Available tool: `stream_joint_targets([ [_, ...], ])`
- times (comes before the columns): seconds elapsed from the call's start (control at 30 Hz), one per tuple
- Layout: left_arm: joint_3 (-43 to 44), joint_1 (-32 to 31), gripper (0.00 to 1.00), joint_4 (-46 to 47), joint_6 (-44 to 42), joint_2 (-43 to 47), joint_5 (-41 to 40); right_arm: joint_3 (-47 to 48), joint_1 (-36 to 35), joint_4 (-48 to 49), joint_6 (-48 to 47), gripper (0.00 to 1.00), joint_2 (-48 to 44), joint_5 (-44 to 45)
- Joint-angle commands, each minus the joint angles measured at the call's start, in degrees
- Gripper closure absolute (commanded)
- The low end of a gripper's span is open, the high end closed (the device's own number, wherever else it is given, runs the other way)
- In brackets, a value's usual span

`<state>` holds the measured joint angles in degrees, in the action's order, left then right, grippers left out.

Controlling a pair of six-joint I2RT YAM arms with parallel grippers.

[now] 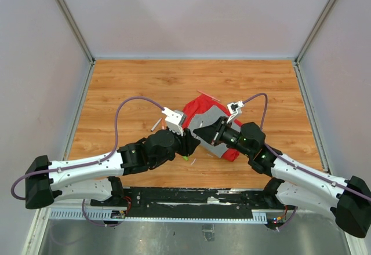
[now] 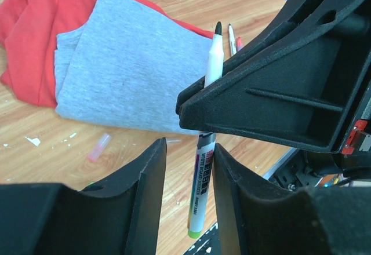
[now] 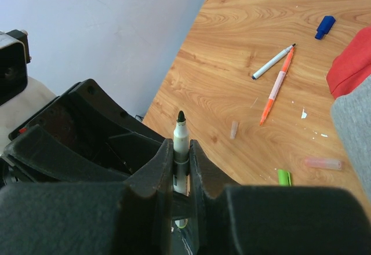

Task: Insert the pens into the pen caps
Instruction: Pick up the pen from the center of the board.

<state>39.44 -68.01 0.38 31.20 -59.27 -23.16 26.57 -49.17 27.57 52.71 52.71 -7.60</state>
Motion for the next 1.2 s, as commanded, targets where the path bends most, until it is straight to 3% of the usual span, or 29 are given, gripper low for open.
stream_joint_targets([
  [0.0,-1.10,-0.46,0.58,1.99,-0.35,1.00,0.43,2.00,-0.76,1.67,-0.76,1.00,-1.96,-0.41],
  [0.7,-0.91,-0.46,0.64,1.31,-0.31,-1.15,0.75,1.82,-0.76,4.70,-1.59,0.99,-4.00,-2.57],
  [1.07,-0.86,-0.50,0.99,0.73,0.23,-1.20,0.43,1.81,-0.78,4.10,-1.98,0.99,-4.30,-2.55],
  [1.17,-1.05,-0.46,0.99,0.33,0.90,-0.75,-0.93,1.97,-0.76,3.75,-2.32,1.00,-4.27,-2.51],
])
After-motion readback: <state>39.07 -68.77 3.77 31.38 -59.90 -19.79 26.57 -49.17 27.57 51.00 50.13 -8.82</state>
